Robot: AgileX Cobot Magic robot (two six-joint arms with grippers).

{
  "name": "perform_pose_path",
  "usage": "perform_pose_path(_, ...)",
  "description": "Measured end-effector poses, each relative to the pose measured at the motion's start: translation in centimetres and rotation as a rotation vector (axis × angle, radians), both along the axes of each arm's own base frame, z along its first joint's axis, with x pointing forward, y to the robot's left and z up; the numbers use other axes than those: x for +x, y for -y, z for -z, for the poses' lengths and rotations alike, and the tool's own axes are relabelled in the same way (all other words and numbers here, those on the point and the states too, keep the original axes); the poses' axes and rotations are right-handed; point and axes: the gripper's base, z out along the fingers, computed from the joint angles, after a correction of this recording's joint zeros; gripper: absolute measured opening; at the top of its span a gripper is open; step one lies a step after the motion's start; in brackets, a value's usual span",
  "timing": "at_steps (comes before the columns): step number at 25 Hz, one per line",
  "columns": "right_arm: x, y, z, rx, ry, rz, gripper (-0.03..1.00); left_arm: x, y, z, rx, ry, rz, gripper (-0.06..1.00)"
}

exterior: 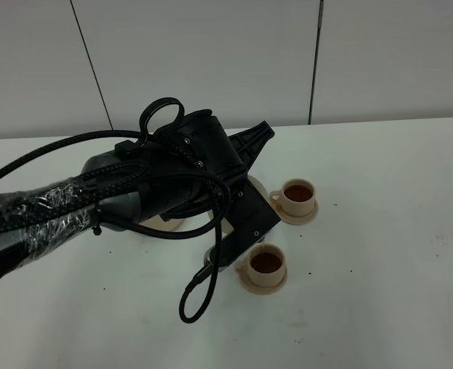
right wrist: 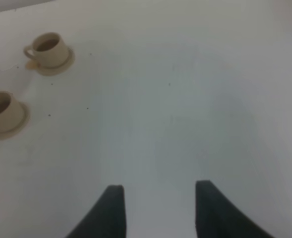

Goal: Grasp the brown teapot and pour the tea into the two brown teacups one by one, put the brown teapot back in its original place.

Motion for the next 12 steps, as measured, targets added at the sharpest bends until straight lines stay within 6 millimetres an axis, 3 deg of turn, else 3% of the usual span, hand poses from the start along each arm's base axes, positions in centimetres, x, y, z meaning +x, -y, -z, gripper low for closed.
perform_pose_path(12,0.0,0.0,0.0,0.0,0.0,0.0,0.33,-0.37,0.57,0.0,-0.008,0.001,0.018,0.17)
